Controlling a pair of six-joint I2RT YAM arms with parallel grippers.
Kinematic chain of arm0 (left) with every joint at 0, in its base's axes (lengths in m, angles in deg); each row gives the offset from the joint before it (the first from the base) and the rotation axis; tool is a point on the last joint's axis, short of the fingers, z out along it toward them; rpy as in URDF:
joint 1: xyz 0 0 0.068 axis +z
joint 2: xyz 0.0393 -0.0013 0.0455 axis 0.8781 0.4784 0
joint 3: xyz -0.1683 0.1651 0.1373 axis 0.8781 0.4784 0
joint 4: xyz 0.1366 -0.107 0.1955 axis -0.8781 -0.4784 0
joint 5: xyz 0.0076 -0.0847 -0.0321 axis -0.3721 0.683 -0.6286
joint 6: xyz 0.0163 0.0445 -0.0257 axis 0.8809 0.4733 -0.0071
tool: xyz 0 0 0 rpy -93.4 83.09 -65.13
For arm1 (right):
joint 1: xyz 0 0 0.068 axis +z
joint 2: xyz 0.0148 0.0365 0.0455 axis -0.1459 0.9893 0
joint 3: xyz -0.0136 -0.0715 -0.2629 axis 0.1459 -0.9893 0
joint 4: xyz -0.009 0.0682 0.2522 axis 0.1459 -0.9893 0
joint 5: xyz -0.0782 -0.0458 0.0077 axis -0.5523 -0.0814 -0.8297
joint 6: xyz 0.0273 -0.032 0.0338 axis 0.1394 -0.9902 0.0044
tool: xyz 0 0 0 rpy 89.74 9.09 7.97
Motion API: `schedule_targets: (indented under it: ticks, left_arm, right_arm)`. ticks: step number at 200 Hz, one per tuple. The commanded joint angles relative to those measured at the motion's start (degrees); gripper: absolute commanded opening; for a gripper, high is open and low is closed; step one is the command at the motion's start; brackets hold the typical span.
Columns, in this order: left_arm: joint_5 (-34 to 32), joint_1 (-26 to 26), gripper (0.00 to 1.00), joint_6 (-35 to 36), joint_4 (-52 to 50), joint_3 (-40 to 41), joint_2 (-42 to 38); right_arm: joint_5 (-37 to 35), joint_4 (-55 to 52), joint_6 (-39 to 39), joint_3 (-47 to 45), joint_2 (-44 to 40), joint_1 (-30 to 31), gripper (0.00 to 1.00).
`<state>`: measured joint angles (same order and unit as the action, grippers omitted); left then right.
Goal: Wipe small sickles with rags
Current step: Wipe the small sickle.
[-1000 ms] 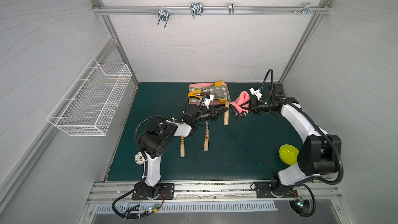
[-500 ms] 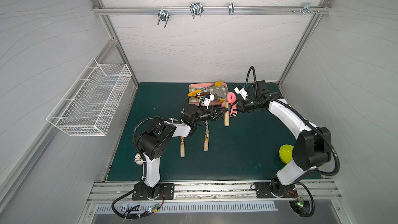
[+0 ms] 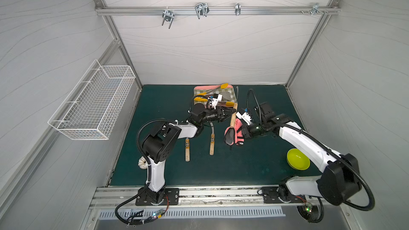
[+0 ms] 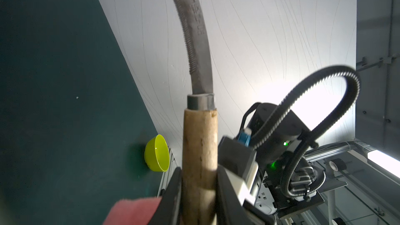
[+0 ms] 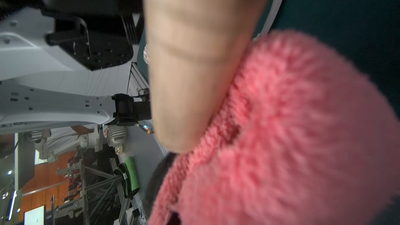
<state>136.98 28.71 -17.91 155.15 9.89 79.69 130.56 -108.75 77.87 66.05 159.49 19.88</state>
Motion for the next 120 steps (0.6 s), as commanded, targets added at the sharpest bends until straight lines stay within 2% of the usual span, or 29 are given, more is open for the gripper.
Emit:
schedule_targets:
  ticks: [1,19,53,72,120]
  left_arm:
    - [-0.92,0.14,0.00,0.00,1.88,-2.57,1.39]
    - [-0.92,0.25,0.00,0.09,1.79,-2.29,1.31]
    - [-1.21,0.41,0.00,0.78,2.12,0.57,0.05]
    - [-1.21,0.49,0.00,1.59,1.68,2.43,-1.09]
    - [-1.10,0.50,0.00,5.61,-2.44,6.84,-5.04]
  right_arm:
    - [3.69,-1.26,0.16,-1.47,-2.88,0.39,0.15]
    - [2.89,-2.06,0.88,-2.15,-3.15,-1.51,0.15]
    - [3.28,-2.58,3.06,-2.64,-2.82,-9.47,0.15]
    - [-0.78,-6.04,1.99,-0.40,-1.18,-11.47,0.16]
    - [-12.89,-12.22,0.52,3.85,5.35,-11.62,0.18]
